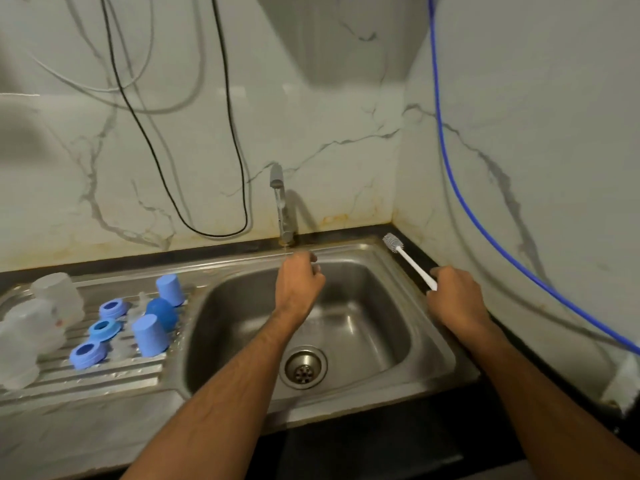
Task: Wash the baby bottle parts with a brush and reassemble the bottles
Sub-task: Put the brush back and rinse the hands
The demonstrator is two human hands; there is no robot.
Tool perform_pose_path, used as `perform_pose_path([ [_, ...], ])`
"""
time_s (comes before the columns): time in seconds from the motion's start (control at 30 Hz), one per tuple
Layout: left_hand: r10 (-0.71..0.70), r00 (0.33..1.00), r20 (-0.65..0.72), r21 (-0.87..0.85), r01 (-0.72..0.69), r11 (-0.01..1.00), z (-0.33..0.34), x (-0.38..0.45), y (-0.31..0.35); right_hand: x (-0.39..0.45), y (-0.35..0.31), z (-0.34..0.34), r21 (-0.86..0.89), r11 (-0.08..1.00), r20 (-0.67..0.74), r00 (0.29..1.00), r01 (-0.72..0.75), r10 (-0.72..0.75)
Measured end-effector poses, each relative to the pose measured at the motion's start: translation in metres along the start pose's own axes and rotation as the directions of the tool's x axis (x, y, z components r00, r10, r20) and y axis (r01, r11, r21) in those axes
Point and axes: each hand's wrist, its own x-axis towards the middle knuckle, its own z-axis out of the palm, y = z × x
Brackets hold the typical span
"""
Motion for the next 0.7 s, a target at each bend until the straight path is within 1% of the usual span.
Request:
perform_pose_path([
  [0.1, -0.001, 1.000, 0.025, 0.006, 0.001, 1.000, 0.021, 0.004, 0.003, 0.017, 0.014, 0.007, -0.061, 0.998, -0.007, 1.000, 0.015, -0.015],
  [0.2, -0.002, 0.999, 0.034, 0.015, 0.001, 1.000, 0.033, 0.009, 0.001, 0.032, 0.019, 0.013, -0.161, 0.987, -0.022, 1.000, 0.018, -0.022],
  [0.33, 0.007, 0.999, 0.042, 0.018, -0.008, 1.000, 0.042, 0.018, -0.010, 0.048, 0.020, 0.019, -0.306, 0.951, 0.018, 0.999, 0.033, -0.029],
  [0.47, 0.002, 0.999, 0.041, 0.023, -0.003, 1.000, 0.048, 0.021, -0.018, 0.058, 0.017, 0.023, -0.408, 0.911, 0.047, 0.998, 0.051, -0.034],
  [0.7, -0.003, 0.999, 0.039, 0.024, 0.002, 1.000, 0.052, 0.023, -0.026, 0.065, 0.018, 0.030, -0.437, 0.899, 0.057, 0.998, 0.044, -0.021],
])
